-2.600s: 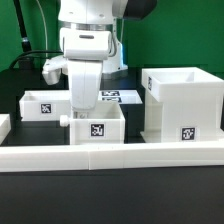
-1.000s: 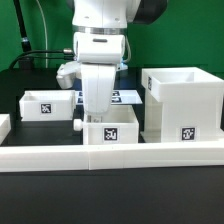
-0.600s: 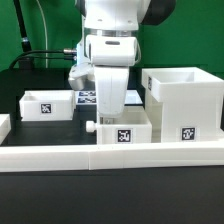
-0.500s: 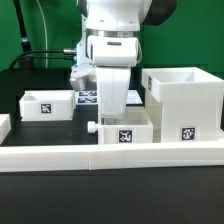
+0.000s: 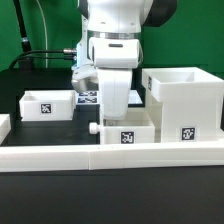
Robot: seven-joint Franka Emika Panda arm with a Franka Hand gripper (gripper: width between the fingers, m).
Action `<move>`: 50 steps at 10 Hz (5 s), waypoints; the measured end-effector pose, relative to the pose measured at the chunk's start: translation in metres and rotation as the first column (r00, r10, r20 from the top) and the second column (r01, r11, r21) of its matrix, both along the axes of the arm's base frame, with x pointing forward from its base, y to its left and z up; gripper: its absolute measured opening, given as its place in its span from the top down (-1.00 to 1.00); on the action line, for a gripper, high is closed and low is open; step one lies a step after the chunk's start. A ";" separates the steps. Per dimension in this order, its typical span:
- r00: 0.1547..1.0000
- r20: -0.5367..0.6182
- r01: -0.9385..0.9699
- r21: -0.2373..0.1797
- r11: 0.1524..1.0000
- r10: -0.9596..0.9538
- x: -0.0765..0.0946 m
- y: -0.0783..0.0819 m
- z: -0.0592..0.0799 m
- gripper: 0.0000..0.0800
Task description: Assemble drawer
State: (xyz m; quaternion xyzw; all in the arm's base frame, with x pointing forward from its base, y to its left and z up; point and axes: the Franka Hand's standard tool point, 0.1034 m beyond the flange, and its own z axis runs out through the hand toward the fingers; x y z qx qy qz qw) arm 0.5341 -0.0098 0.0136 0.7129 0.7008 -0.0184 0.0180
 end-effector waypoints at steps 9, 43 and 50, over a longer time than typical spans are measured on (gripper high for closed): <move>1.000 -0.012 0.025 -0.003 1.000 -0.025 0.002 0.003 0.000 0.89; 0.999 -0.014 -0.035 -0.026 0.999 0.035 0.007 0.020 0.000 0.84; 1.000 0.000 -0.010 -0.035 0.999 0.010 0.016 0.018 0.032 -0.58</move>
Offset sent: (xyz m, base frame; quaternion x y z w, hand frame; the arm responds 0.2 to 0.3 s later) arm 0.0000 0.0000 0.0000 0.0000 0.0000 0.0000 1.0000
